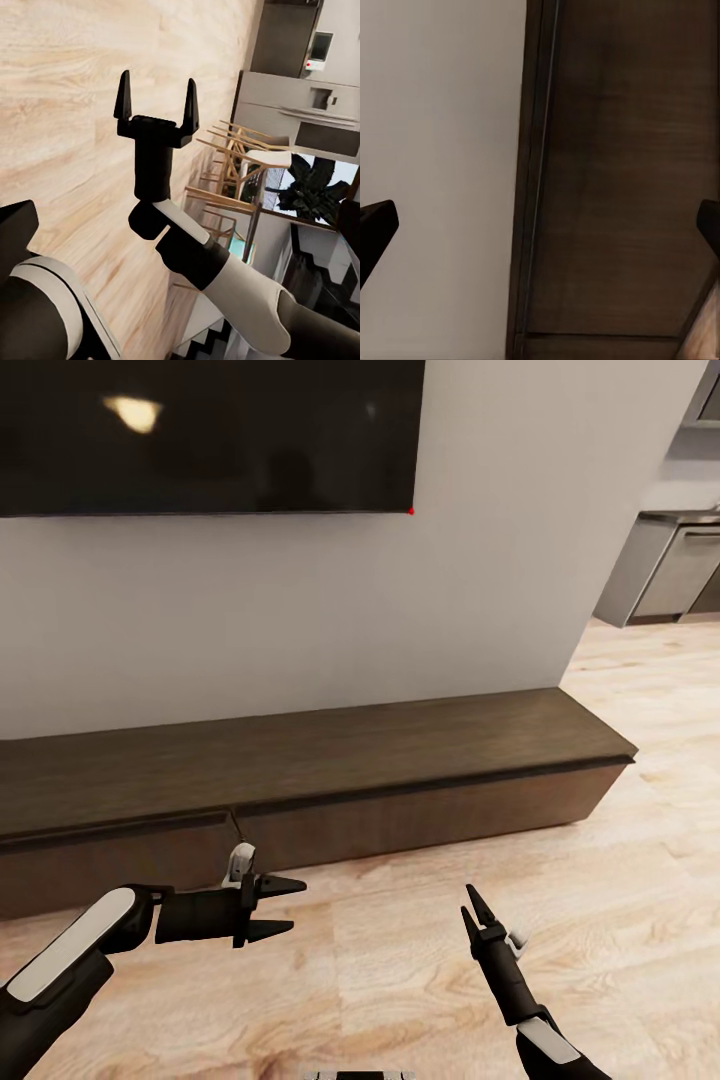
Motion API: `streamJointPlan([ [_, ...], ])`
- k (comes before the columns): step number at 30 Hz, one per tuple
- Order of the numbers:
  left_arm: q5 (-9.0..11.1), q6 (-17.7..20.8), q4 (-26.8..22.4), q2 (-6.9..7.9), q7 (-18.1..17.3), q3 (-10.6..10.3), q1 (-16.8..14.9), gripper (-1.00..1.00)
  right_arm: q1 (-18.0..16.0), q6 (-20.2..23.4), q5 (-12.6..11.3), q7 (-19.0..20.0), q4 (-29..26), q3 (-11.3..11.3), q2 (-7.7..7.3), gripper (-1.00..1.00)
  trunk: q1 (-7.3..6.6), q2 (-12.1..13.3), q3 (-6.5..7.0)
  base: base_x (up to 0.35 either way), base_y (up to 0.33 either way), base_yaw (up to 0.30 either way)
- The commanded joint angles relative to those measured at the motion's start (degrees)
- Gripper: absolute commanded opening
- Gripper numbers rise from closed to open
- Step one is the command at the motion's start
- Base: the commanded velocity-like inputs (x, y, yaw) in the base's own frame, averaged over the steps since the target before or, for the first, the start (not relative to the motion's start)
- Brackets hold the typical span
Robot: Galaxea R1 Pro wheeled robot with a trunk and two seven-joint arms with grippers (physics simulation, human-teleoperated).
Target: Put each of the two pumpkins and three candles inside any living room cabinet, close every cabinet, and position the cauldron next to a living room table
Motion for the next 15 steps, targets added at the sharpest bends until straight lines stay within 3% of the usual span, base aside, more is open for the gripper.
streamJointPlan([
  [1,0.66,0.02,-0.04,0.06,0.53,-0.07,-0.05,1.0,-0.04,0.12,-0.58,0.18,0.02,0.45,-0.04,1.0,0.21,-0.43,-0.23,0.0,0.0,0.0],
  [6,0.88,0.02,-0.04,0.12,0.52,-0.03,-0.05,1.0,-0.04,0.12,-0.58,0.18,0.02,0.45,-0.04,1.0,1.31,-2.44,-1.13,0.0,0.0,0.0],
  [11,2.97,0.02,-0.04,0.23,0.52,-0.21,-0.05,1.0,-0.04,0.12,-0.58,0.18,0.02,0.45,-0.04,1.0,2.41,-4.45,-2.02,0.0,0.0,0.0],
  [15,3.48,0.02,-0.04,0.26,0.52,-0.28,-0.05,1.0,-0.04,0.12,-0.58,0.18,0.02,0.45,-0.04,1.0,3.29,-6.05,-2.74,0.0,0.0,0.0],
])
